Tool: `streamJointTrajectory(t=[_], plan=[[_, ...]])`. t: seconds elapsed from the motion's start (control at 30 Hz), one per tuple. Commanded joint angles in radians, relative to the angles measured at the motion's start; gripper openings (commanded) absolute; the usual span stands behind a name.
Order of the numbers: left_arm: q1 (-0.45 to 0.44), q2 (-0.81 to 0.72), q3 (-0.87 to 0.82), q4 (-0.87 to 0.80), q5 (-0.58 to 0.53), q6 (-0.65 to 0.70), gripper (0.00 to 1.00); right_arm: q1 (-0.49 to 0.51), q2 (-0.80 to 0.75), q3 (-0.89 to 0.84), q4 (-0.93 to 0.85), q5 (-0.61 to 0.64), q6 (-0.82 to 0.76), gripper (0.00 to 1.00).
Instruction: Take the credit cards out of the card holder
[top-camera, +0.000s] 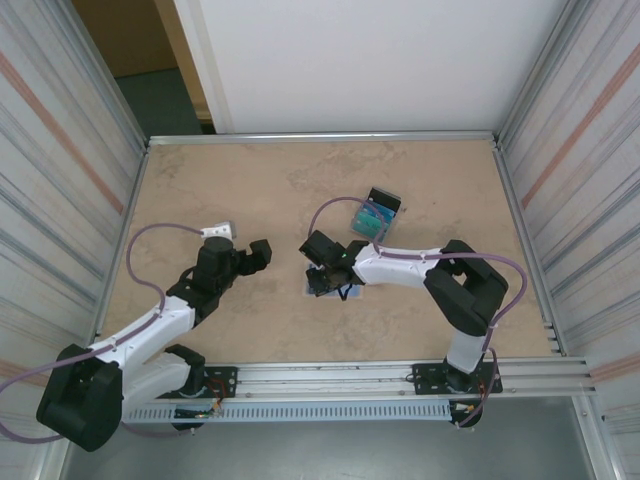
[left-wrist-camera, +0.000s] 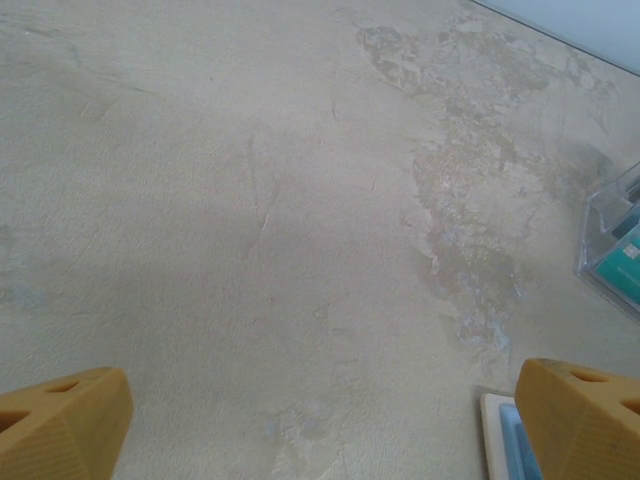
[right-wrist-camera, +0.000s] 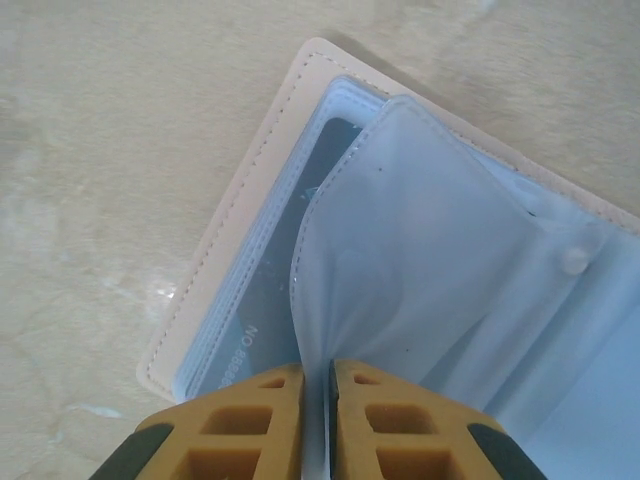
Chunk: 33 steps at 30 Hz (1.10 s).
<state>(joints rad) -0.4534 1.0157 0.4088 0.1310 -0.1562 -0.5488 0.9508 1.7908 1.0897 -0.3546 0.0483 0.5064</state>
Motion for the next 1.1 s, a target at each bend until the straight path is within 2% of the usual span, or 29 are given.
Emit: streamJointTrajectory(t=[0.0,0.4,0.7,1.07], plan=[[-0.009,-0.01,0.036,0.005,0.0,0.025,0.99,0.014,-0.044,-0.012,0.043,-0.043,-0.04,0.14],[-0.049,0.033,0.078,0.012,-0.005,0.084,0.99,0.013,-0.084,-0.023,-0.027,0.05,0.024,0.25],[-0.083,0.072,0.114,0.007,0.003,0.143,0.99,-0.005,-0.115,-0.054,-0.068,0.11,0.093,0.27],[-0.107,0.123,0.119,-0.005,0.024,0.168,0.99,-0.062,-0.131,-0.125,-0.042,0.092,0.115,0.3]])
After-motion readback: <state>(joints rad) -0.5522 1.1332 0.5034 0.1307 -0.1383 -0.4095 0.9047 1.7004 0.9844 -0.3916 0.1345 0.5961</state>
